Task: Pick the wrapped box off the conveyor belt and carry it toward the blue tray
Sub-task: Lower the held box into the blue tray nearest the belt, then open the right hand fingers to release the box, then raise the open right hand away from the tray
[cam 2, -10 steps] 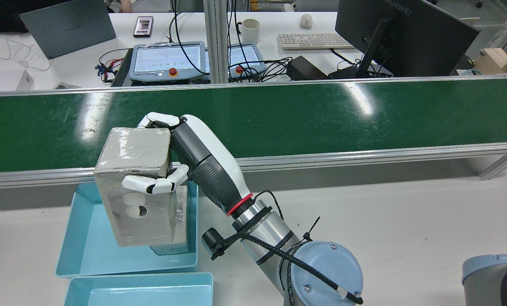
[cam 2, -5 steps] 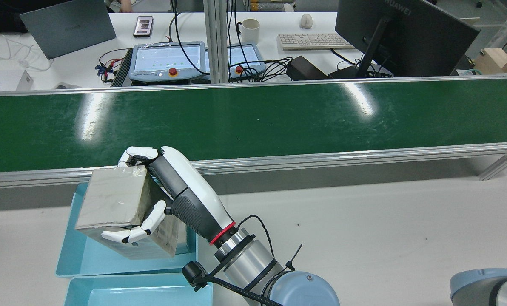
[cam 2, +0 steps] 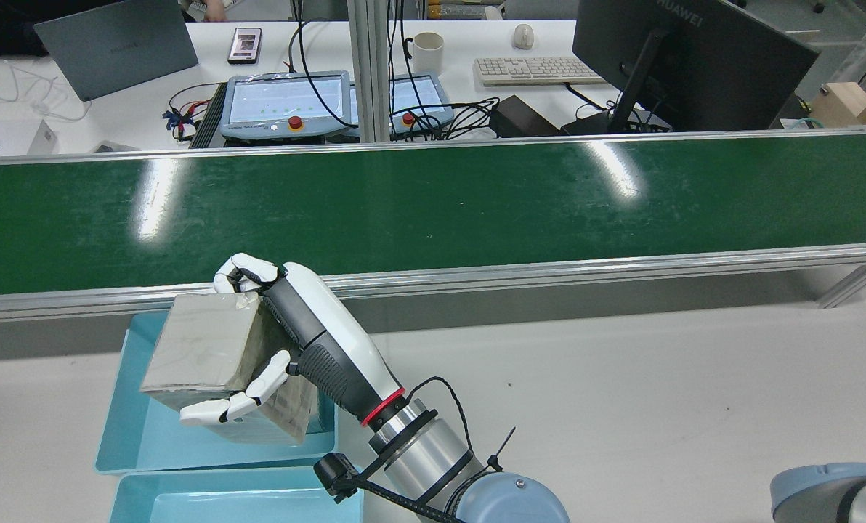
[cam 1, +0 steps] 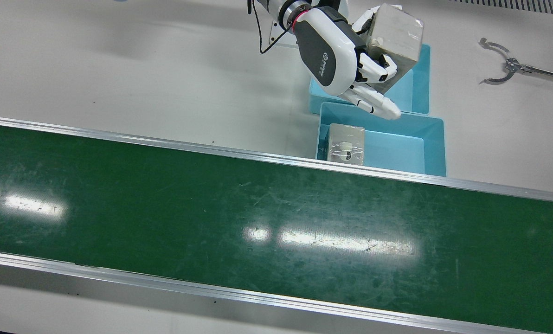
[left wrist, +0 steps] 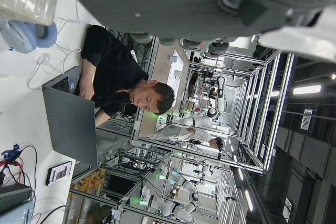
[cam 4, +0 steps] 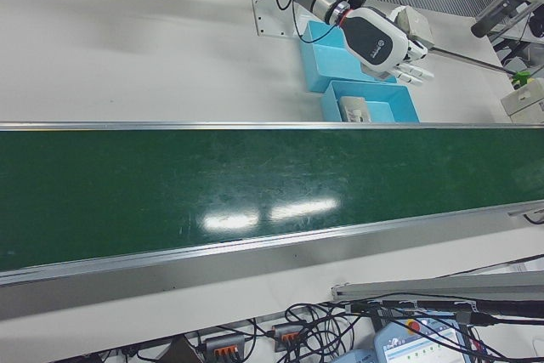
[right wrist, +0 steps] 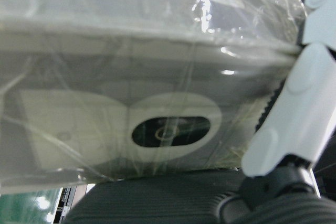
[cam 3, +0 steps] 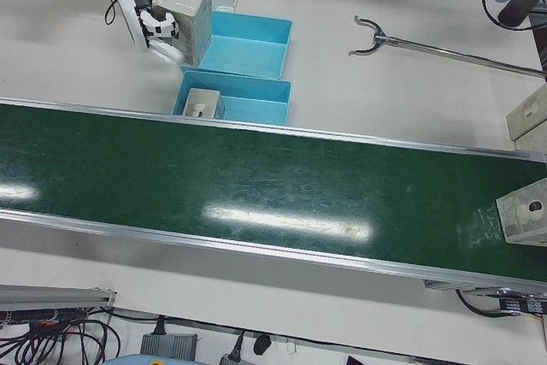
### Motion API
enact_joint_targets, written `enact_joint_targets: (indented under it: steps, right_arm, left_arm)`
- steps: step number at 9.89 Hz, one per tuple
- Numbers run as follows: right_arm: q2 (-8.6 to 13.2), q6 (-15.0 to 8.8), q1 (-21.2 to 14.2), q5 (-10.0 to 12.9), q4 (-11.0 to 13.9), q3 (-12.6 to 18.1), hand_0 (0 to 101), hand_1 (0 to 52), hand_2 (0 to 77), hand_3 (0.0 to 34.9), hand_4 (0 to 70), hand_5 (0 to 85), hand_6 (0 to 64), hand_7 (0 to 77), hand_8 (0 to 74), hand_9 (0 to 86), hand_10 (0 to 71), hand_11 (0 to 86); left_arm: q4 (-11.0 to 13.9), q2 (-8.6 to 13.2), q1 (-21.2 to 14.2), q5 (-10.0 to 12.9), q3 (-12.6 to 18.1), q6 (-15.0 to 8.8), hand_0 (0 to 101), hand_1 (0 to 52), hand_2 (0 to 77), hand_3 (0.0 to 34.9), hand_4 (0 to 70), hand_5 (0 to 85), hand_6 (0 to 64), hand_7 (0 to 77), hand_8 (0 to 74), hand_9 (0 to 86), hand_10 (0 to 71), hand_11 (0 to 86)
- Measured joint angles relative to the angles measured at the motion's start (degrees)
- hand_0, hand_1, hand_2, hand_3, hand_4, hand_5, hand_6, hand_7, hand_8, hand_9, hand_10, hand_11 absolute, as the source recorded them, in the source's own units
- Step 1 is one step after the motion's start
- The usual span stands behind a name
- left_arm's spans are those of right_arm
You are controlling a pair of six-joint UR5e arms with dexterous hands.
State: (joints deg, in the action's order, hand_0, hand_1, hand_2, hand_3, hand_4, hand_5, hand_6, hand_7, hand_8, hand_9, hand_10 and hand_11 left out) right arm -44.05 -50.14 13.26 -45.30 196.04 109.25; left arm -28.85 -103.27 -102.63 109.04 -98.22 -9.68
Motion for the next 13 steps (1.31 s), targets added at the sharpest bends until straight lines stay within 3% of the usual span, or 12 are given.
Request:
enact_joint_targets:
  steps: [1,2,3,4,5,6,7,8,11,12,13]
  right_arm:
    - [-0.27,0.15,0.00,-0.02,-0.02,0.38,48,2.2,26.2,0.0,14.7,78.5,48.5,77.4,8.7,10.9,2.2,9.8]
    - [-0.73,0.26,0.01,-0.05,-0.03,0.89,46,14.7,15.8,2.8,9.8,42.0,37.1,77.4,0.0,0.5,0.0,2.2]
    - [-1.24,0.30,0.04,-0.04,-0.04,1.48,46,14.7,15.8,2.8,9.8,42.0,37.1,77.4,0.0,0.5,0.0,2.2]
    - [-1.67,0.33,0.07,-0.03,-0.03,1.96,47,18.0,18.5,13.2,2.7,0.5,9.3,77.4,0.0,1.1,0.0,1.6]
    - [-2.01,0.38,0.11,-0.03,-0.04,2.28,47,18.0,18.5,13.2,2.7,0.5,9.3,77.4,0.0,1.1,0.0,1.6]
    - [-2.25,0.45,0.14,-0.01,-0.04,2.47,47,12.5,19.6,21.5,3.8,7.6,0.0,1.1,0.0,0.5,0.5,1.6]
    - [-2.42,0.63,0.16,0.01,-0.04,2.58,47,18.5,15.3,25.4,3.8,7.1,1.1,8.2,0.0,1.1,1.1,2.7]
    - [-2.55,0.89,0.21,0.02,0.02,2.88,47,16.4,19.6,26.2,3.8,7.6,0.5,6.0,0.0,1.1,1.1,2.7]
    - [-4.06,1.28,1.20,-0.01,1.01,5.82,47,16.9,19.6,26.3,3.8,8.2,0.5,6.0,0.0,1.1,1.1,3.8]
    - [-5.22,1.28,2.29,-0.20,2.37,8.21,47,16.9,19.6,24.9,3.8,9.8,0.5,7.6,0.0,1.1,1.6,3.8]
    - [-6.22,1.29,3.94,-0.50,5.24,11.26,47,16.9,19.6,25.1,3.8,10.9,2.2,7.6,0.0,1.1,1.6,3.8]
  left_arm:
    - [0.00,0.00,0.00,0.00,0.00,0.00,0,0.0,0.5,0.0,0.0,1.1,0.0,0.5,0.0,0.0,0.0,0.0]
    - [0.00,0.00,0.00,0.00,0.00,0.00,0,0.0,0.5,0.0,0.0,1.1,0.0,0.0,0.0,0.0,0.5,0.0]
    - [0.00,0.00,0.00,0.00,0.00,0.00,0,0.0,0.5,0.0,0.0,1.1,0.0,0.0,0.0,0.0,0.5,0.0]
    - [0.00,0.00,0.00,0.00,0.00,0.00,0,0.0,0.5,0.0,0.0,1.1,0.0,0.5,0.0,0.0,0.5,0.0]
    - [0.00,0.00,0.00,0.00,0.00,0.00,0,0.0,0.5,0.0,0.0,1.1,0.0,0.5,0.0,0.0,0.5,0.0]
    - [0.00,0.00,0.00,0.00,0.00,0.00,0,0.0,0.5,0.0,0.0,1.1,0.0,0.0,0.0,0.0,0.5,0.0]
    - [0.00,0.00,0.00,0.00,0.00,0.00,0,0.0,0.5,0.0,0.0,1.1,0.0,0.0,0.0,0.0,0.0,0.0]
    - [0.00,0.00,0.00,0.00,0.00,0.00,0,0.0,1.1,0.0,0.0,1.1,0.0,0.0,0.0,0.0,0.0,0.0]
    - [0.00,0.00,0.00,0.00,0.00,0.00,0,0.0,0.5,0.0,0.0,1.1,0.0,0.0,0.0,0.0,0.0,0.0]
    - [0.00,0.00,0.00,0.00,0.00,0.00,0,0.0,0.5,0.0,0.0,1.1,0.0,0.0,0.0,0.0,0.0,0.0]
    - [0.00,0.00,0.00,0.00,0.00,0.00,0,0.0,0.5,0.0,0.0,1.1,0.0,0.0,0.0,0.0,0.0,0.0]
